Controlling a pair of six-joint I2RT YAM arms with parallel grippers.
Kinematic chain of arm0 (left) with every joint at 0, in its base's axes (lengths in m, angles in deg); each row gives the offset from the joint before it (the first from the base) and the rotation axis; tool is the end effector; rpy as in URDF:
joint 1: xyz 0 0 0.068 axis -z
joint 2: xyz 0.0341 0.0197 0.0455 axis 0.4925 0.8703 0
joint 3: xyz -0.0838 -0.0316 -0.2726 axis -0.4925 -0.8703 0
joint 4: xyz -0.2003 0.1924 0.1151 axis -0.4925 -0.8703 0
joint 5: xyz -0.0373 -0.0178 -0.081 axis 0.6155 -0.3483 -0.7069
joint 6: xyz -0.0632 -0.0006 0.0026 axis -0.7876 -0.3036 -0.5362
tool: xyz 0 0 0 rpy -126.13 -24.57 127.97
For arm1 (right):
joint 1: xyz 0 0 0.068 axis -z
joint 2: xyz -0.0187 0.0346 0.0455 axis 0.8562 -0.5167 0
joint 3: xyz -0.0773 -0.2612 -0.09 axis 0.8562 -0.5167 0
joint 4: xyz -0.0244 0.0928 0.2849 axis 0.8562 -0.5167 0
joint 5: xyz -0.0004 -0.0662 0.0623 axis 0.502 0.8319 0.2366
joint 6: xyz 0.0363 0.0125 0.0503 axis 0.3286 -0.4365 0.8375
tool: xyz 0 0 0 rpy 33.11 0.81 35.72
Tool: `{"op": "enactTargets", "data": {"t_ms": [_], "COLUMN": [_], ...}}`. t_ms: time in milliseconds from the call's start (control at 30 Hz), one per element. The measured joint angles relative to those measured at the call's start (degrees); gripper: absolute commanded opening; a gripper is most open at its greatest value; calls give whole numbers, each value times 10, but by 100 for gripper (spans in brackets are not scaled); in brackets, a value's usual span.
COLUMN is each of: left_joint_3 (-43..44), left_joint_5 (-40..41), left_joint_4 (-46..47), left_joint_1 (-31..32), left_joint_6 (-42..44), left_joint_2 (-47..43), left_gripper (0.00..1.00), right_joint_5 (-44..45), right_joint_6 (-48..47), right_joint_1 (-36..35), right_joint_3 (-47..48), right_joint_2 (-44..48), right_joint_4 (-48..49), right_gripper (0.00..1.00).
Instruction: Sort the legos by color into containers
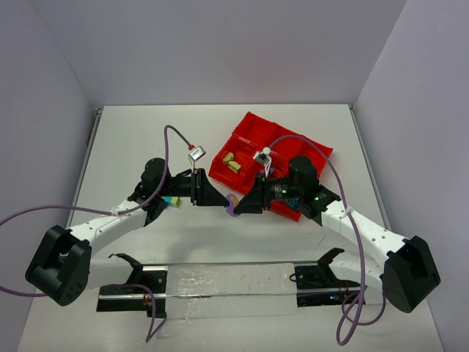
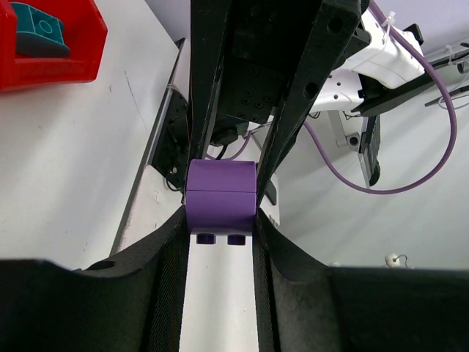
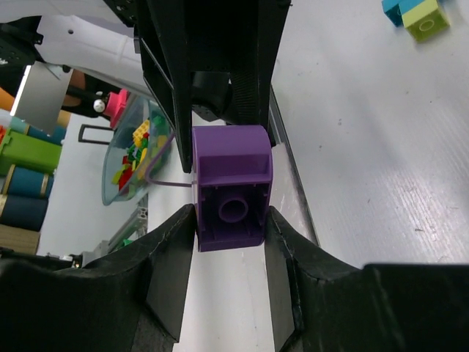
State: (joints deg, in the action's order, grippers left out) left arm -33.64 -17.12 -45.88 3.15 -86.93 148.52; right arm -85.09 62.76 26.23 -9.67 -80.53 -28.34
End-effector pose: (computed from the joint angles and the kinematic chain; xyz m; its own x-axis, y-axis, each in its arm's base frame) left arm 0.2228 -0.1915 0.2455 -0.8839 0.0210 -0.4673 0.4677 0.0207 -0.8837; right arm 0.2069 0.1798 0.2647 -0.7437 -0.0763 -0.6641 -0.6678 0.1309 0.7328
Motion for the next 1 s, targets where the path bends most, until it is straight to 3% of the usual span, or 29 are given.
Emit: {"op": "enactTargets", "data": {"t_ms": [167,233,367,400,467,533,1000], "left_joint_3": [0,0,0,0,0,0,-9], "left_joint_5": [0,0,0,0,-1,-1,8], "left_joint_4": [1,1,2,2,2,3,-4], "left_joint_1": [0,0,0,0,0,0,7], "left_joint_6": [1,1,1,1,2,2,15], "left_joint_2": [-4,-5,-11,-12,-14,-15,-36], "left_gripper": [0,0,0,0,0,0,0], "right_joint_5": [-7,-8,-14,-16,-19,-21,-24], "right_joint_6": [13,17,30,34,42,49,102], "right_joint_1": [2,3,5,5,5,6,47], "right_joint_3": [-4,-5,-9,-11,-14,-16,-74], "right_joint_2": [0,0,0,0,0,0,35], "right_joint_4": [17,22,40,46,57,67,158], "right_gripper": [48,46,35,21,3,1,0]}}
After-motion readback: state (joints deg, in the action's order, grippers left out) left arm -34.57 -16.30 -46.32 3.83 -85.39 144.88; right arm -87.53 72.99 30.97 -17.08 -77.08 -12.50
